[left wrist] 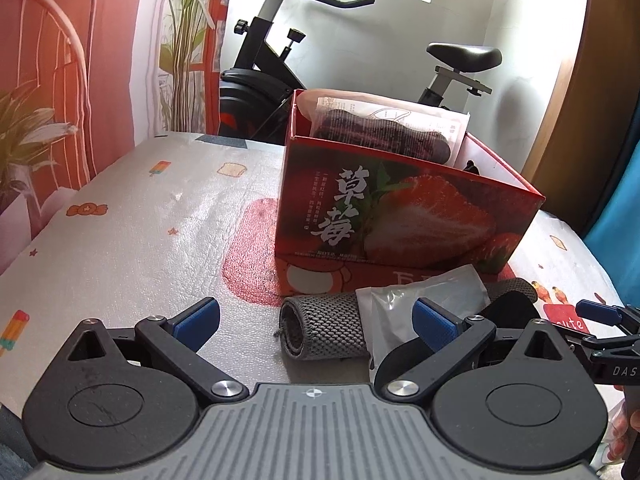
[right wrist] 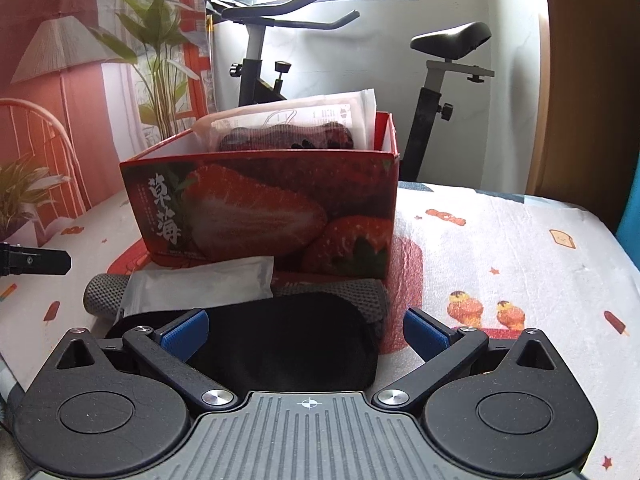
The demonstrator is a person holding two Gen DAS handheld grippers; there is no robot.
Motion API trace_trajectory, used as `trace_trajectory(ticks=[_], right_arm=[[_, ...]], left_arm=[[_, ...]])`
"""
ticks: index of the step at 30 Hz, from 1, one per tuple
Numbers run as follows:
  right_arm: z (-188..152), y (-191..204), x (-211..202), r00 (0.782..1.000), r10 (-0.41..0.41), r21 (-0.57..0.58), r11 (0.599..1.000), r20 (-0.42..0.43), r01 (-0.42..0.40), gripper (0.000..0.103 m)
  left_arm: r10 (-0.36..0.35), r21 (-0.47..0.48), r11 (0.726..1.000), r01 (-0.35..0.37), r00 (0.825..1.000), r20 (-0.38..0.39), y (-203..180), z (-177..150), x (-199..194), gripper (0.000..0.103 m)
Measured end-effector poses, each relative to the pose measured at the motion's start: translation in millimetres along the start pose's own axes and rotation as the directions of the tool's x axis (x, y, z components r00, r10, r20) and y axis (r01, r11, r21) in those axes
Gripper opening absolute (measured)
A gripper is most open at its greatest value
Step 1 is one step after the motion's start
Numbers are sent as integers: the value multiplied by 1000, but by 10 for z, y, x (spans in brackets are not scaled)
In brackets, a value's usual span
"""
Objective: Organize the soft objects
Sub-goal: 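Lower the left tool onto the black padded mask and close it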
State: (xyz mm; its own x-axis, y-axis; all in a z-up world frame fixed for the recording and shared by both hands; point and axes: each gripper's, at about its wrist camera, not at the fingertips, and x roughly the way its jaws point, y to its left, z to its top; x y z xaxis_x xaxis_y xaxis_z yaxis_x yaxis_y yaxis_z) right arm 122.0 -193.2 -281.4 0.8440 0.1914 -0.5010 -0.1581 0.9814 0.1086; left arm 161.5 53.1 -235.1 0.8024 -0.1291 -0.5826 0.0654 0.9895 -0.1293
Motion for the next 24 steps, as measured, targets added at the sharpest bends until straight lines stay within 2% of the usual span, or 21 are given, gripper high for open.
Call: trace_trajectory(ticks=[7,14,17,19,24], right_arm=[[-103,58,103,999,44,-13,999,-10,-44,102],[-197,50,228,1000,8,-39,999,-27,-9,102],[-187,-16,283,999,-17,-40,999,-34,15,102],[-177,-77,307,999,-19,-26,999,-35,18,101],[-193,-203,406,999,-7,-4,1000,-47,6,94]], left_arm=[[-18,2,1000,18,999,-37,-8,-51,135,103],[-94,-6,996,94,993,-78,-40,-153,237,102],[-125,22,991,129,985,-119,-122,-221,306,97],[-152,36,987,158,978,-144,-170,-257,353,83],[-209,48,974,223,958,-196,-258,-339,454,82]])
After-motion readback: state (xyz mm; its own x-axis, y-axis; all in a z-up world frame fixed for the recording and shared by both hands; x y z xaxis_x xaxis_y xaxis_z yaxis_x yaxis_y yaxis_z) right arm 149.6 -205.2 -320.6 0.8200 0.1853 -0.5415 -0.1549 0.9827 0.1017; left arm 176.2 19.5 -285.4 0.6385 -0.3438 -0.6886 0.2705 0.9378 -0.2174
